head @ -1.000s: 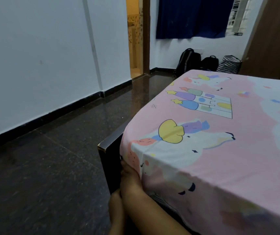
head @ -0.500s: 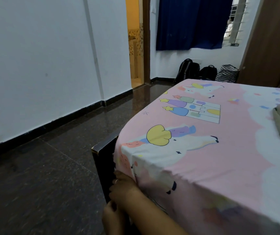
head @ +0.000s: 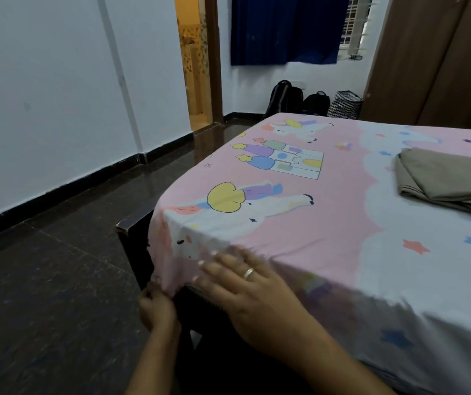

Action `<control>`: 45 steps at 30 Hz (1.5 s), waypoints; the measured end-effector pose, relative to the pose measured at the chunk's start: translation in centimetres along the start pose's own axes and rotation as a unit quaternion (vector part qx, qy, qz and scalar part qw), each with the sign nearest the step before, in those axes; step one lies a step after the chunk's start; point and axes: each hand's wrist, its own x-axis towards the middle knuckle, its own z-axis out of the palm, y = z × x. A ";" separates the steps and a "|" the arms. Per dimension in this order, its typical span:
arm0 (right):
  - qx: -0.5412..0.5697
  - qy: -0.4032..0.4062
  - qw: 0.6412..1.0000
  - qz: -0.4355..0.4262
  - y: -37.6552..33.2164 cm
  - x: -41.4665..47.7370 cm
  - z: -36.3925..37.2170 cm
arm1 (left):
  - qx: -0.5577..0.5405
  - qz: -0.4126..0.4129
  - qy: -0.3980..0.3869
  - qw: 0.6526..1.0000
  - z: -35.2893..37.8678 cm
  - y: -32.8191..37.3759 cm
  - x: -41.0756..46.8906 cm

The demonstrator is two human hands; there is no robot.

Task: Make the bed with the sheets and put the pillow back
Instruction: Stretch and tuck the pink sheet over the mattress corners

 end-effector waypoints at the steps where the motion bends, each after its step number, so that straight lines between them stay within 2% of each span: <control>1: -0.034 -0.013 0.999 0.021 0.9 -0.3 0.1 | -0.026 -0.001 0.025 0.999 -0.2 0.3 -1.1; 3: -0.117 -0.035 0.992 0.033 2.5 -1.7 1.1 | -0.084 -0.005 0.053 0.995 0.3 -0.2 -4.5; 5: -0.175 -0.057 0.983 0.008 2.7 -2.6 2.6 | -0.129 0.004 0.004 0.992 1.0 0.3 -7.0; 8: -0.175 -0.042 0.984 0.001 2.1 -3.0 4.4 | -0.186 -0.046 -0.099 0.976 2.9 0.4 -10.5; 11: -0.164 -0.047 0.985 -0.016 1.8 -3.4 5.2 | -0.221 -0.053 -0.157 0.961 3.3 0.8 -10.4; 14: -0.132 -0.065 0.988 -0.039 1.1 -4.8 6.1 | -0.220 -0.096 -0.200 0.950 2.8 0.4 -9.9; 16: -0.108 -0.027 0.994 -0.019 0.3 -6.2 6.7 | -0.214 -0.096 -0.193 0.953 2.7 0.4 -9.6; 19: -0.101 0.029 0.994 0.038 -0.6 -7.7 6.5 | -0.201 -0.045 -0.130 0.970 2.4 0.8 -9.7; 23: -0.101 0.077 0.986 0.109 -1.1 -6.3 4.6 | -0.094 0.029 -0.072 0.993 2.1 0.3 -9.3; 27: -0.061 -0.017 0.988 0.143 -1.7 -5.2 4.2 | 0.005 0.052 -0.065 0.997 2.6 -0.3 -9.1; 32: 0.019 -0.159 0.975 0.151 -2.1 -6.0 4.6 | 0.045 0.040 -0.080 0.995 2.8 -1.0 -9.7; 35: 0.123 -0.292 0.937 0.149 -1.7 -4.6 2.1 | 0.024 0.038 -0.026 0.999 1.5 -0.3 -9.2; 37: 0.217 -0.337 0.906 0.139 -1.6 -3.3 0.0 | 0.002 0.086 0.047 0.995 0.1 0.9 -9.4; 38: 0.235 -0.301 0.914 0.138 -1.7 -2.3 -1.1 | -0.003 0.145 0.065 0.987 -0.5 1.7 -9.7; 40: 0.225 -0.167 0.949 0.143 -1.7 0.0 -3.2 | -0.015 0.314 0.072 0.947 -1.3 4.3 -10.5; 42: 0.151 -0.013 0.977 0.152 -0.9 2.6 -4.1 | -0.008 0.465 0.048 0.884 -1.0 7.8 -11.1; 43: 0.113 0.026 0.979 0.169 -0.2 3.8 -4.4 | 0.006 0.523 0.024 0.852 -0.4 9.4 -11.3; 44: 0.083 0.021 0.978 0.189 0.7 4.8 -4.5 | 0.026 0.570 -0.019 0.821 0.5 10.8 -11.4; 45: 0.060 -0.018 0.976 0.209 1.6 5.4 -4.2 | 0.057 0.601 -0.076 0.793 1.5 11.6 -11.5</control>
